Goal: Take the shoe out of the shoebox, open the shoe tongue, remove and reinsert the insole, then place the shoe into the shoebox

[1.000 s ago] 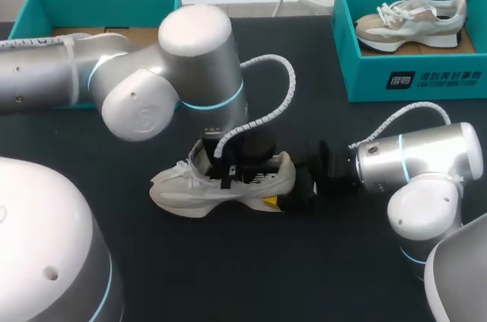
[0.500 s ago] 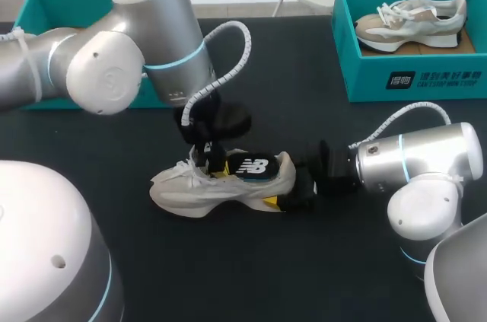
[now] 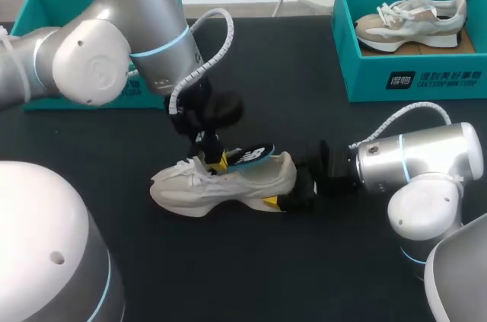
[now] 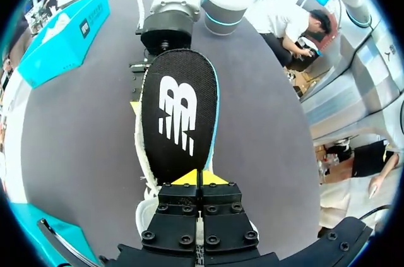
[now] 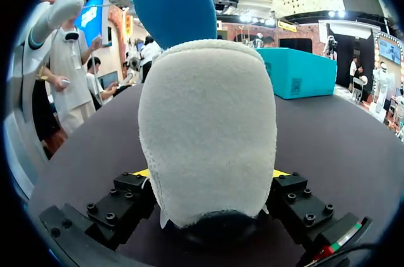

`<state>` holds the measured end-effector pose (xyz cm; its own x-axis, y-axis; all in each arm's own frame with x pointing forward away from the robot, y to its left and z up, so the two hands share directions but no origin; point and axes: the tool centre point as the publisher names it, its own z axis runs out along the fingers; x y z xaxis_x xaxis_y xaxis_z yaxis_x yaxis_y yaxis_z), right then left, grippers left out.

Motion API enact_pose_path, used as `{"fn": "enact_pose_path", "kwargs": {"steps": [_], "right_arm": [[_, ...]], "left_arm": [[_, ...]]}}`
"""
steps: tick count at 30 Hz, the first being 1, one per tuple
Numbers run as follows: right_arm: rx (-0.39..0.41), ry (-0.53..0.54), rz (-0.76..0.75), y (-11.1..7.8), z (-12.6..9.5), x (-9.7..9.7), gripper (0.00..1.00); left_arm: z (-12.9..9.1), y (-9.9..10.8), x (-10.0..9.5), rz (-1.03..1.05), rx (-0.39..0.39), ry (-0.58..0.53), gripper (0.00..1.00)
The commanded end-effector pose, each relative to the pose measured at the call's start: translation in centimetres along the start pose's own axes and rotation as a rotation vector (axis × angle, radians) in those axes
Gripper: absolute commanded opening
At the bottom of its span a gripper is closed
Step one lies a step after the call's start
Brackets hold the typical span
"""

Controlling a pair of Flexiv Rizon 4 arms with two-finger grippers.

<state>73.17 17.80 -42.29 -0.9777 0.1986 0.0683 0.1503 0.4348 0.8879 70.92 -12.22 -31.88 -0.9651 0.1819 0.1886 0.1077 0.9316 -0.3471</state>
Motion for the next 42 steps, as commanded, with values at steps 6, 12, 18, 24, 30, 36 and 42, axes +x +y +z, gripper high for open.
{"fn": "enact_pose_path", "kwargs": {"steps": [6, 12, 18, 24, 30, 36, 42], "right_arm": [[0.005, -0.003, 0.002, -0.6, 0.0, 0.3, 0.0], [0.005, -0.003, 0.002, -0.6, 0.0, 0.3, 0.0], [0.005, -0.003, 0.002, -0.6, 0.0, 0.3, 0.0], [0.005, -0.003, 0.002, -0.6, 0.0, 0.3, 0.0], [0.005, -0.003, 0.002, -0.6, 0.0, 0.3, 0.0], [0.005, -0.003, 0.002, -0.6, 0.0, 0.3, 0.0], [0.005, -0.003, 0.002, -0.6, 0.0, 0.3, 0.0]], "left_arm": [[-1.0, -2.0, -0.8, 0.017, 0.035, 0.002, 0.0], [-0.9, -4.0, -0.6, 0.073, 0.048, -0.001, 0.0], [-0.2, -4.5, -0.6, 0.094, 0.04, -0.038, 0.0], [0.2, -4.0, -0.9, 0.097, 0.035, -0.139, 0.05], [-0.6, -4.4, -0.2, 0.083, 0.013, -0.238, 0.44], [-1.4, -5.0, 0.3, 0.041, -0.016, -0.416, 0.45], [-0.9, -5.4, 0.0, 0.048, -0.001, -0.523, 0.46]]}}
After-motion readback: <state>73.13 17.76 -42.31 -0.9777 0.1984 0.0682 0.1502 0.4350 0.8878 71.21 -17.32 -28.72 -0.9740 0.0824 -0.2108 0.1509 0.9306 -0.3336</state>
